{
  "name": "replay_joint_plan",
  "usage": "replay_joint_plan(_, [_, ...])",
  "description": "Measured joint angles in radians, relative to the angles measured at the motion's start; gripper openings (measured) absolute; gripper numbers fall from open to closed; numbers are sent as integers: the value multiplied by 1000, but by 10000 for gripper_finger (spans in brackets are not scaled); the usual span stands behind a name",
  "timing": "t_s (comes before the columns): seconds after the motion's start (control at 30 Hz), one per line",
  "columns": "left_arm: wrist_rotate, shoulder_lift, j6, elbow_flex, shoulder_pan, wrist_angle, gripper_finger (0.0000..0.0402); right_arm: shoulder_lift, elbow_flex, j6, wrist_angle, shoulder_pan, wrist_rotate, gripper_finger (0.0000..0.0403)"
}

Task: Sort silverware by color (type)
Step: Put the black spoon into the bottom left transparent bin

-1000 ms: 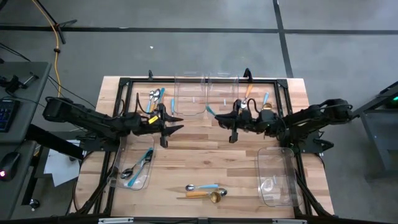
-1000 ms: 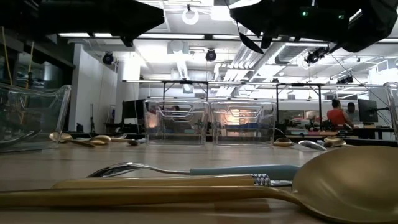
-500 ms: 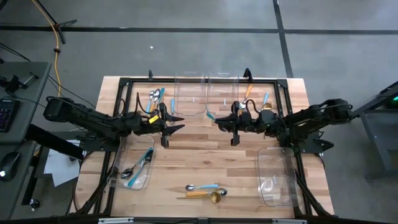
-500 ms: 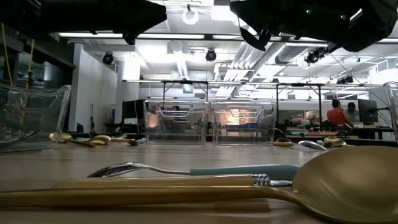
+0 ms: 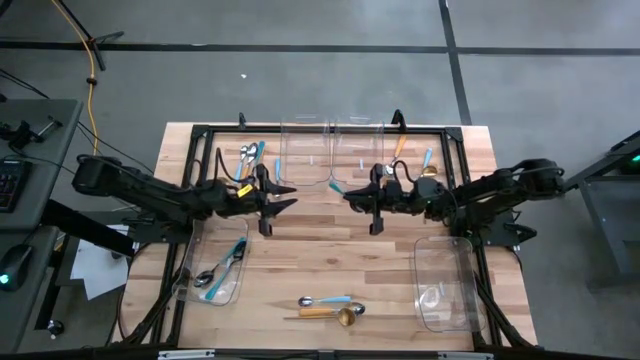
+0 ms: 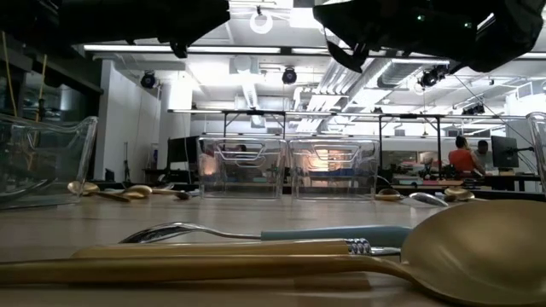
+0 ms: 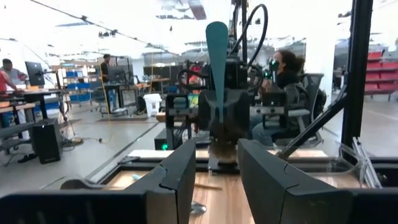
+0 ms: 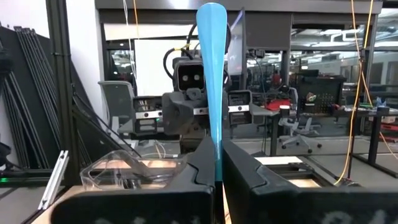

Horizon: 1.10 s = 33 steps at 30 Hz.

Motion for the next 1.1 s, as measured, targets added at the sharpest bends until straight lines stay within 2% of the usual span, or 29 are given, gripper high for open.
replay_joint_plan(0.37, [4, 212, -1, 7, 0, 289, 110, 205, 151, 48, 2, 5, -17, 2])
replay_joint_plan(0.6, [62, 297, -27, 76, 0, 283, 110, 284, 212, 50, -6, 5, -19, 2])
replay_joint_plan(1.1, [53, 310, -21, 84, 0, 288, 110, 284, 214, 66, -7, 7, -76, 2])
